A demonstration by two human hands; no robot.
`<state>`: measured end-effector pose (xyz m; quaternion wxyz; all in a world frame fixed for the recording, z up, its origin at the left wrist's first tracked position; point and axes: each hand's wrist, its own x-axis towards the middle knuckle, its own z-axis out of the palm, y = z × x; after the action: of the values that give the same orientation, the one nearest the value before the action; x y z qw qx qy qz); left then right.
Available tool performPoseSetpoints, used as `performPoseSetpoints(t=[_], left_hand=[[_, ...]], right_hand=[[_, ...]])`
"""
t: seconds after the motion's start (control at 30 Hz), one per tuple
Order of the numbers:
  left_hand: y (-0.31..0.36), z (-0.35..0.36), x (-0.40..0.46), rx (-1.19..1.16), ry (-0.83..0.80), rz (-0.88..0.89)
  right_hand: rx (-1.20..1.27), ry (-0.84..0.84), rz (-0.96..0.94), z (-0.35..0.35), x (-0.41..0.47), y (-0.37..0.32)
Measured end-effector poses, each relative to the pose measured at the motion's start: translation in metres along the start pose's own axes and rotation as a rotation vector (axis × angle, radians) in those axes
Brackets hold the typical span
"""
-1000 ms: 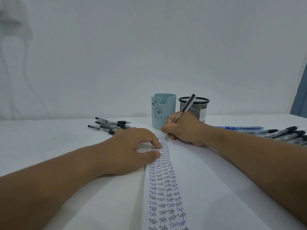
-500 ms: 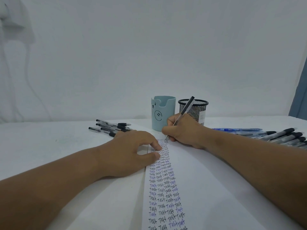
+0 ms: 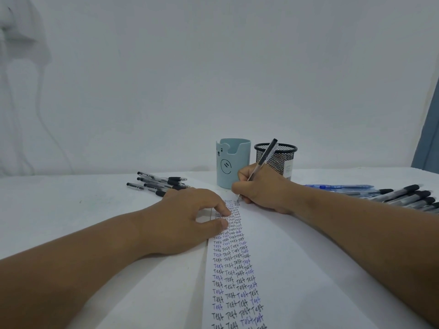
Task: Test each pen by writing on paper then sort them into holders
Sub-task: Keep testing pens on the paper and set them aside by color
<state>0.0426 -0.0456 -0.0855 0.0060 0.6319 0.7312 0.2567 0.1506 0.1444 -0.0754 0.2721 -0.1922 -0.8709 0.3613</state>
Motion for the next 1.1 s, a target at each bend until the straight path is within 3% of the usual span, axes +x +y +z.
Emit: performPoseSetpoints(t=[0.57, 0.77, 0.9, 1.1], left_hand=[[0.008, -0.002, -0.004, 0.008, -0.009, -0.024], [0.012, -0.001, -0.005, 0.023, 0.017, -0.048], [0.016, 0.001, -0.004, 0.063, 0.011, -0.097], [0.020, 0.003, -0.007, 0.086, 0.036, -0.117]], right_hand=[[-0.103, 0.083, -0.050, 0.000, 0.000, 0.002], [0.266, 0.284, -0.021, -0.015, -0.005, -0.016], [0.303, 0.227, -0.140, -0.040, -0.019, -0.045], [0.238, 0.138, -0.129, -0.048, -0.050, -0.047]])
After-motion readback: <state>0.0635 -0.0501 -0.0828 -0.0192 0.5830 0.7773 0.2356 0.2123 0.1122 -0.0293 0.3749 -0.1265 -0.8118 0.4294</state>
